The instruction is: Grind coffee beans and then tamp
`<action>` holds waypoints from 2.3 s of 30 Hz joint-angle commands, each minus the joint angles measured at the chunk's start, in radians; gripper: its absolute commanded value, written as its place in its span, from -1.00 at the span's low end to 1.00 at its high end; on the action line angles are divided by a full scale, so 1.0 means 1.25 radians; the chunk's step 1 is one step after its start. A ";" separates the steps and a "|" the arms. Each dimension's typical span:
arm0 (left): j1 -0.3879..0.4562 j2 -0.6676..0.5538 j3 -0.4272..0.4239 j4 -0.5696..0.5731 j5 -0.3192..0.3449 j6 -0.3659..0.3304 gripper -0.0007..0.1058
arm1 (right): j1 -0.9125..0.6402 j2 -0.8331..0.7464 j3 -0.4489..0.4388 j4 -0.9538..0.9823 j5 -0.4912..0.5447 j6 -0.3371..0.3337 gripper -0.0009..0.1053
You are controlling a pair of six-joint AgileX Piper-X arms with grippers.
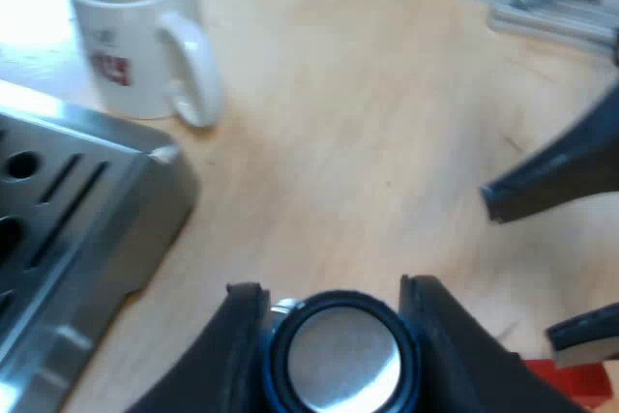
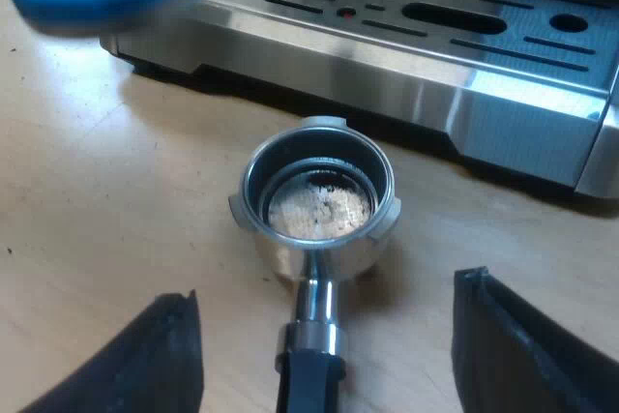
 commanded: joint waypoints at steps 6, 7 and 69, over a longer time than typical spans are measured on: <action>-0.025 0.074 -0.010 -0.109 -0.008 0.009 -0.70 | 0.002 -0.005 -0.001 -0.012 0.011 0.000 0.11; -0.025 0.084 -0.010 -0.121 -0.014 0.009 -0.70 | 0.002 -0.005 -0.001 -0.012 0.011 0.000 0.11; -0.025 0.341 0.075 -0.158 -0.052 0.086 -0.70 | 0.002 -0.005 -0.001 -0.011 0.004 0.000 0.11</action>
